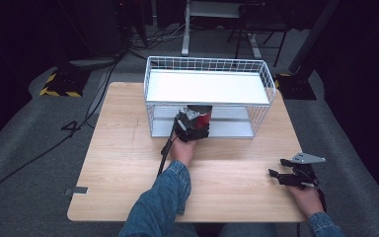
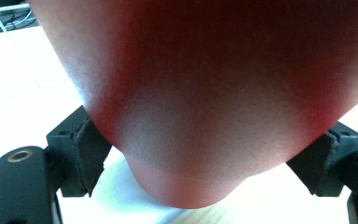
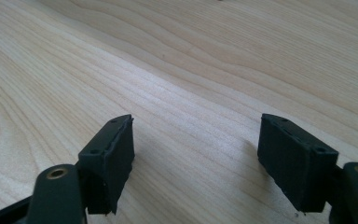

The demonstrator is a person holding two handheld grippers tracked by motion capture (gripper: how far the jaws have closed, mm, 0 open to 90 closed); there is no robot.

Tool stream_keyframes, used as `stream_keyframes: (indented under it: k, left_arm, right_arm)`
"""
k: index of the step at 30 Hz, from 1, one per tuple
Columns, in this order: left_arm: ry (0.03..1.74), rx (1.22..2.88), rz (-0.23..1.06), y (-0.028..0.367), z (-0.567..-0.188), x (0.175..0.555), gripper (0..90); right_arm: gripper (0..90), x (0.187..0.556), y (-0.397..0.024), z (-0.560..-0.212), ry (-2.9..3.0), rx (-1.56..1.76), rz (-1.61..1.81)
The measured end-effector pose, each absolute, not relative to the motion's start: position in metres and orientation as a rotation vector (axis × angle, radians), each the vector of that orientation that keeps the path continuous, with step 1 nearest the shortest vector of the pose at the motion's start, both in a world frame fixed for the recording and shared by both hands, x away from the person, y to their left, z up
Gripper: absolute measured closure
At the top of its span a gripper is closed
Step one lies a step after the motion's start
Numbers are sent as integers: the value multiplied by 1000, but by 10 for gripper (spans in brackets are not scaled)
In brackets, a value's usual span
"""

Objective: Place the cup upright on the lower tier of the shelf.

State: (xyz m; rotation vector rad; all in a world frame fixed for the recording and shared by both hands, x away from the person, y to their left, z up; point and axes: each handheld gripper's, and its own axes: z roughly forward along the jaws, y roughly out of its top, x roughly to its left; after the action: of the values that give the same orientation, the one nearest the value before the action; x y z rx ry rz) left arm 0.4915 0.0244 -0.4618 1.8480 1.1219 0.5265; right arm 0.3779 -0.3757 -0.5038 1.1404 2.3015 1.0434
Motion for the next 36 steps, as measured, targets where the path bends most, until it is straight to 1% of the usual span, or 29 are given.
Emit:
stream_keyframes:
  k: [13, 18, 23, 24, 25, 27, 28, 30, 34, 36]
  left_arm:
    - [1131, 1843, 559, 19, -466, 508, 168]
    - [1152, 1830, 548, 16, -470, 515, 167]
    - [1201, 1823, 578, 15, -475, 519, 167]
    - [1198, 1823, 587, 16, -475, 519, 167]
    - [1181, 1833, 562, 15, -476, 521, 167]
    - [1157, 1852, 554, 16, -475, 522, 167]
    - [1195, 1838, 578, 14, -475, 521, 167]
    - [1169, 1865, 582, 12, -475, 522, 166]
    - [1171, 1859, 575, 12, -475, 522, 162]
    - [1163, 1863, 598, 12, -475, 522, 145]
  right_arm:
    - [276, 378, -376, -504, 2304, 1138, 1044]
    - [276, 378, -376, -504, 2305, 1137, 1044]
    - [277, 378, -376, -504, 2306, 1136, 1045]
    - [277, 378, -376, -504, 2306, 1136, 1044]
    - [277, 378, -375, -504, 2306, 1136, 1044]
    - [277, 378, -376, -504, 2306, 1136, 1044]
    - [277, 378, -375, -504, 2306, 1136, 1044]
    - [277, 378, -375, -504, 2306, 1136, 1044]
    - [277, 378, -375, -504, 2307, 1135, 1044]
    - [277, 377, -375, -504, 2308, 1133, 1044]
